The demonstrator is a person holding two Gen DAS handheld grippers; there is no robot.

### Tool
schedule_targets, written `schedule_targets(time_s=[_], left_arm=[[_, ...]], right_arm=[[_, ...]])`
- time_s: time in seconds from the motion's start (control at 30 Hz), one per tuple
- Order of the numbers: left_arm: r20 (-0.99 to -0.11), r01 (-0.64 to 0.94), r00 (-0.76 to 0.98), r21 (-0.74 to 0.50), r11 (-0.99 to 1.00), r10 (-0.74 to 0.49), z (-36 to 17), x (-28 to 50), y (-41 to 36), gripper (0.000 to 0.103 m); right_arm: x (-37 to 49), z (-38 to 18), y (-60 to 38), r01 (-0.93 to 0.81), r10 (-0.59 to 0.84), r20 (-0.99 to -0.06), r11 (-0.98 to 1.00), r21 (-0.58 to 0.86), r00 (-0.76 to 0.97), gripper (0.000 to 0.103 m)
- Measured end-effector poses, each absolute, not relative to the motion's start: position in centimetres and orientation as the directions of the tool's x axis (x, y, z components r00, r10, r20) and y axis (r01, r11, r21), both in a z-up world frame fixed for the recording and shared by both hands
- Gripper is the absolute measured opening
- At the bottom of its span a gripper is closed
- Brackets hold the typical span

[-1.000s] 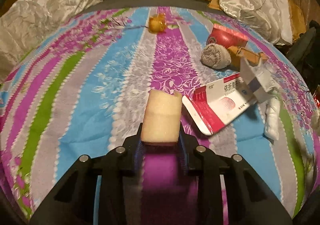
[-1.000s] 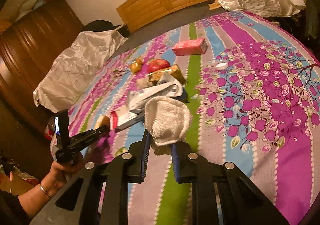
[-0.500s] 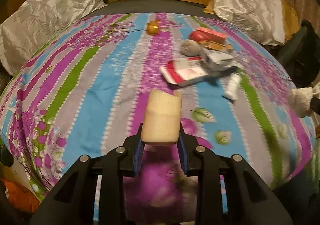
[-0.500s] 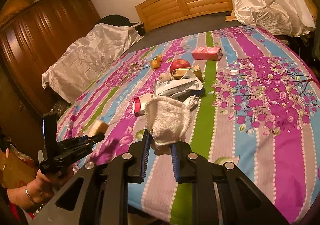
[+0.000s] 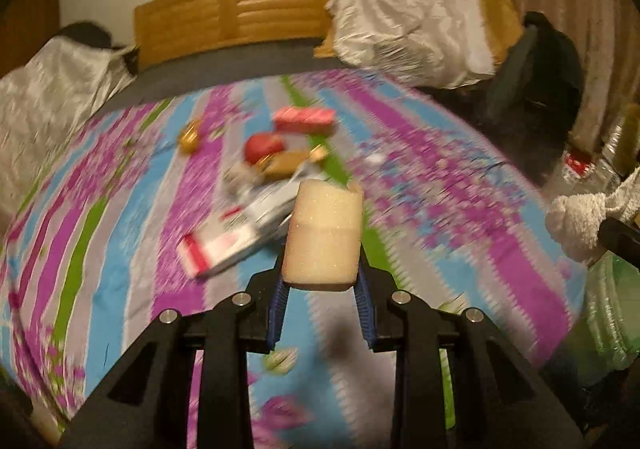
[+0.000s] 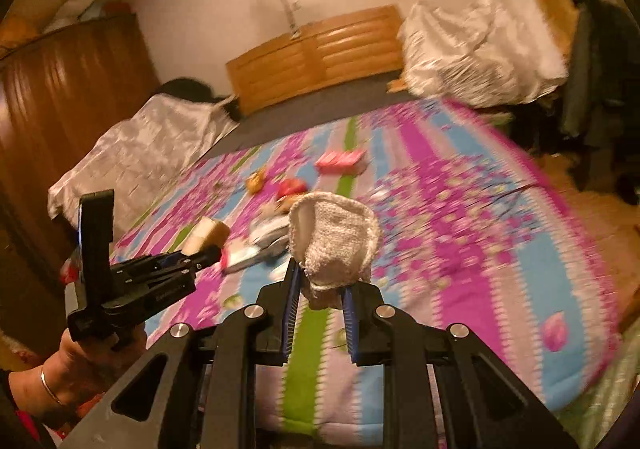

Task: Collect trash
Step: 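Carry the sponge block and white towel over the green wastebasket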

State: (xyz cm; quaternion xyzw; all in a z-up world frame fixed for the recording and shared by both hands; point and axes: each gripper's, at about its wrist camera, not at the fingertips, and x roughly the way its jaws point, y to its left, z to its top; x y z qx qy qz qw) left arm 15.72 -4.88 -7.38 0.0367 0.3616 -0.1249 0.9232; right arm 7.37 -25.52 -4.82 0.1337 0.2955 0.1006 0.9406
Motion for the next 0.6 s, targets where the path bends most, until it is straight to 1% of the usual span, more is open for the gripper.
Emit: schedule_targets(time_s=[0.3,0.6], left_arm=[[-0.62,0.415,0.718,0.014,0.91,-0.318,-3.2,16.3,-15.5,0.028],[-0.593,0.579,0.668,0.035,0.815,-0.449,-1.4,13.9,-26.4,0.028]], right_arm=[[2.6,-1.3,-34.5,0.114,0.025,-0.493,0.961,0.251,0.869,0.021],[-4.0,-0.6,-44.1,0.36,-0.203,-0.492,0.899,0.248,0.846,0.021]])
